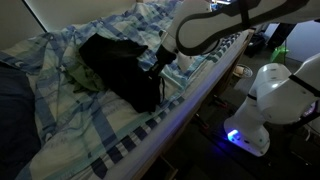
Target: Fold the pair of trousers
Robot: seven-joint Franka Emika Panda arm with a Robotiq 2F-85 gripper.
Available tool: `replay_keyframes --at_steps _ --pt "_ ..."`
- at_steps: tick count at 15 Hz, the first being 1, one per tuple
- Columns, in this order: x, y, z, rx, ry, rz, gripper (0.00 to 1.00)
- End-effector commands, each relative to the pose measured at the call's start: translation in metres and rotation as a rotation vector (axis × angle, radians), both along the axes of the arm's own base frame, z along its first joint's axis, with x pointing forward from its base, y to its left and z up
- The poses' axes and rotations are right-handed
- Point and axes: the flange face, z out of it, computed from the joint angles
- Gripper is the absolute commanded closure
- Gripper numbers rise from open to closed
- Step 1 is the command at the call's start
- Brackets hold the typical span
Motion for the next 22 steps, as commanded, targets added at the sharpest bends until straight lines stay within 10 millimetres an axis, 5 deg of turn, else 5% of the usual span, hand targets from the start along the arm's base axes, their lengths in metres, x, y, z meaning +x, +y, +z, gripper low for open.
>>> replay_keyframes --at_steps 1,8,22 --pt "0.031 0.009 0.014 0.139 0.02 -0.069 0.95" --pt "0.082 0.023 0.028 0.299 0.032 -0.156 0.95" --pt "0.173 0.0 0.088 0.519 -0.103 -0.408 0.95"
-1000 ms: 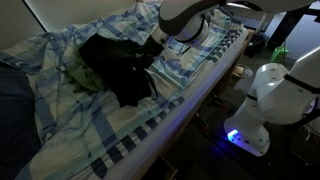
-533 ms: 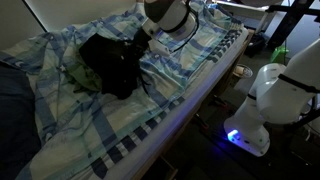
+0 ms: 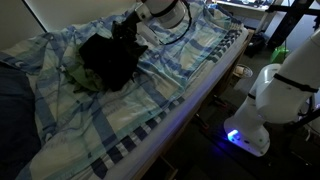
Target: Fold the pair of trousers
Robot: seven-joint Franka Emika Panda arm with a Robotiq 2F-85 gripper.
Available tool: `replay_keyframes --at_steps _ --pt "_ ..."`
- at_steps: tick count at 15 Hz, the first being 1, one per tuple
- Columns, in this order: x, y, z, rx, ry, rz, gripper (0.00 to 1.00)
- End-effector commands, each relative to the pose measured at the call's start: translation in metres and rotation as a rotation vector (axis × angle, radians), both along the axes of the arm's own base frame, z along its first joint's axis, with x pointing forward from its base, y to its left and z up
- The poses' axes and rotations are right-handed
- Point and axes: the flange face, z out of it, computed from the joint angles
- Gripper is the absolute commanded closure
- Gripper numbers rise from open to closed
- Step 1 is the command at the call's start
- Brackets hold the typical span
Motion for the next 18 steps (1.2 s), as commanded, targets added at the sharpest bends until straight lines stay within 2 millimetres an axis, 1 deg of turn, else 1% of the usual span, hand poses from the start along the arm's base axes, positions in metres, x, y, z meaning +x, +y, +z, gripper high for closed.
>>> replay_keyframes --at_steps 1,3,5,6,7,11,12,14,16,18 --pt "0.028 0.001 0.02 0.027 -0.061 -0.054 0.95" --pt "0.037 0.001 0.026 0.013 -0.074 -0.06 0.95" --pt "0.035 0.004 0.029 -0.008 -0.095 -0.034 0.95" --pt "0.03 0.003 0.018 0.0 -0.057 -0.031 0.95" --pt "0.03 0.003 0.017 -0.001 -0.055 -0.03 0.8" --pt "0.03 0.003 0.012 -0.004 -0.046 -0.029 0.8" --pt "0.03 0.003 0.012 -0.004 -0.046 -0.029 0.95" --pt "0.041 0.003 0.008 0.017 -0.038 -0.053 0.95" --pt "0.061 0.002 0.004 0.048 -0.037 -0.095 0.95" --pt "0.08 0.002 0.005 0.085 -0.04 -0.138 0.95"
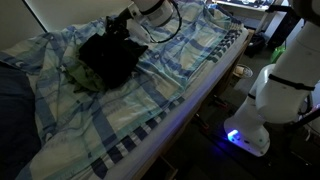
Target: Fold the pair of trousers
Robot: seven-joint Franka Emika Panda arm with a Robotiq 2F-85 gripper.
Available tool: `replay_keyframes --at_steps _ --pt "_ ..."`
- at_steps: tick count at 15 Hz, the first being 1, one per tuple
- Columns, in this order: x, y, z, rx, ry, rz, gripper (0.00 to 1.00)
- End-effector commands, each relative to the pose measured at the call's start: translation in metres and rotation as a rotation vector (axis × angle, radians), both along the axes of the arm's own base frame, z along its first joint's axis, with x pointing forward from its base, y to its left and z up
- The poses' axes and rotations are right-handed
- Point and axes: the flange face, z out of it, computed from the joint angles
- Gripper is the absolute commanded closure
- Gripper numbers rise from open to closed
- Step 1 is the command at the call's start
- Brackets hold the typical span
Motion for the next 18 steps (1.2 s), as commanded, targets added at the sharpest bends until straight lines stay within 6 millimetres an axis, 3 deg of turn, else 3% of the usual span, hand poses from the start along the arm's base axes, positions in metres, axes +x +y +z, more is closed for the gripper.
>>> replay_keyframes --at_steps 1,7,12,17,18 --pt "0.044 0.0 0.008 0.076 -0.033 -0.098 0.95" --pt "0.095 -0.011 0.004 0.101 -0.092 -0.241 0.95" --pt "0.121 -0.021 -0.028 0.08 -0.087 -0.322 0.95" --pt "0.133 -0.019 -0.054 0.077 -0.054 -0.334 0.95" --pt "0.134 -0.017 -0.056 0.079 -0.047 -0.334 0.82"
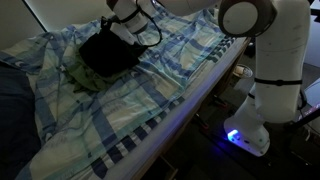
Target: Fold the pair of trousers
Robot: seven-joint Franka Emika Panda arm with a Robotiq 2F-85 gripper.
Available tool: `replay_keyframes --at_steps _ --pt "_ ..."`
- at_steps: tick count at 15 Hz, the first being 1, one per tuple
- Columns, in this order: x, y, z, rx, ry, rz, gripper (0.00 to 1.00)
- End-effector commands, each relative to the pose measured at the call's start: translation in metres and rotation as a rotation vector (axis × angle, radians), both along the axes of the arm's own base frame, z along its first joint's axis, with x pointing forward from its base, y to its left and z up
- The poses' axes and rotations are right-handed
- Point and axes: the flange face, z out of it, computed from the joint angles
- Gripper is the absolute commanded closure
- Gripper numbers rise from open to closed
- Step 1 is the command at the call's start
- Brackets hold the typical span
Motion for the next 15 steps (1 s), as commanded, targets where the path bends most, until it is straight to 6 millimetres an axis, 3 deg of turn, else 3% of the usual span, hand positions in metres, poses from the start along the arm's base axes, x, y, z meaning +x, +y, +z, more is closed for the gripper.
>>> replay_keyframes --at_steps 1,3,9,12,15 --pt "0.007 0.005 0.0 0.03 -0.003 -0.037 0.55" --pt "0.005 0.006 0.003 0.029 -0.004 -0.036 0.47" --pt "-0.024 0.0 0.038 0.01 -0.042 -0.051 0.02" --pt "-0.046 -0.007 0.054 0.001 -0.053 -0.077 0.0" --pt "-0.08 -0.015 0.055 -0.018 -0.026 -0.094 0.0"
